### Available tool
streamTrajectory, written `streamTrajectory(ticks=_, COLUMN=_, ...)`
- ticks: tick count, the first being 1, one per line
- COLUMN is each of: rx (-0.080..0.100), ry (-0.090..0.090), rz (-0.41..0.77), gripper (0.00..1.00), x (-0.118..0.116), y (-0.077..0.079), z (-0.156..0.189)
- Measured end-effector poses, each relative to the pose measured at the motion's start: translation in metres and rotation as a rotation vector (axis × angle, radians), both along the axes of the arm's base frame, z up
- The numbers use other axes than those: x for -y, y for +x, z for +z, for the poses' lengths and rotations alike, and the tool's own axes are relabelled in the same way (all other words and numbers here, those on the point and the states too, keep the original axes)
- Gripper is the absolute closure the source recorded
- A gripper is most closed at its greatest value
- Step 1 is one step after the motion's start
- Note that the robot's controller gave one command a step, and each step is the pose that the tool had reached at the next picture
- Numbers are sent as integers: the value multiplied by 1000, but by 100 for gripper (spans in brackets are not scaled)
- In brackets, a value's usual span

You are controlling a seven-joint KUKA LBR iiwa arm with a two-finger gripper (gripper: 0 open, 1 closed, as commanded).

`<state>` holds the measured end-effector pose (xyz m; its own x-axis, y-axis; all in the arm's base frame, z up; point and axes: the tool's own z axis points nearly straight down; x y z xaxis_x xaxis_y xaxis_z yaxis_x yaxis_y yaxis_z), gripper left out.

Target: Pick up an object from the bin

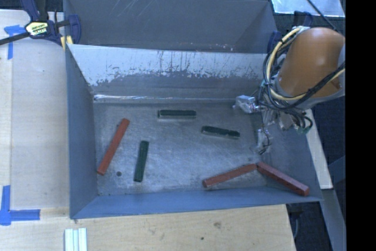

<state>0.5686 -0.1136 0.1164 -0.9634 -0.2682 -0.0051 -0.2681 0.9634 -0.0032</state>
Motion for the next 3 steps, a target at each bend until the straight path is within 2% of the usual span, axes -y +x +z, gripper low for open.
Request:
streamTrajectory(ticks=1, rx=0, ry=5, rz=34, gripper=0, x=-61, y=30, z=-48)
streamTrajectory(ticks=2, rx=3, ry=3, rz=26, gripper=100, x=-57, y=30, z=-45)
streamTrajectory(ticks=3, rx=6, ry=0, rz=21, gripper=100, x=-43, y=11, z=97)
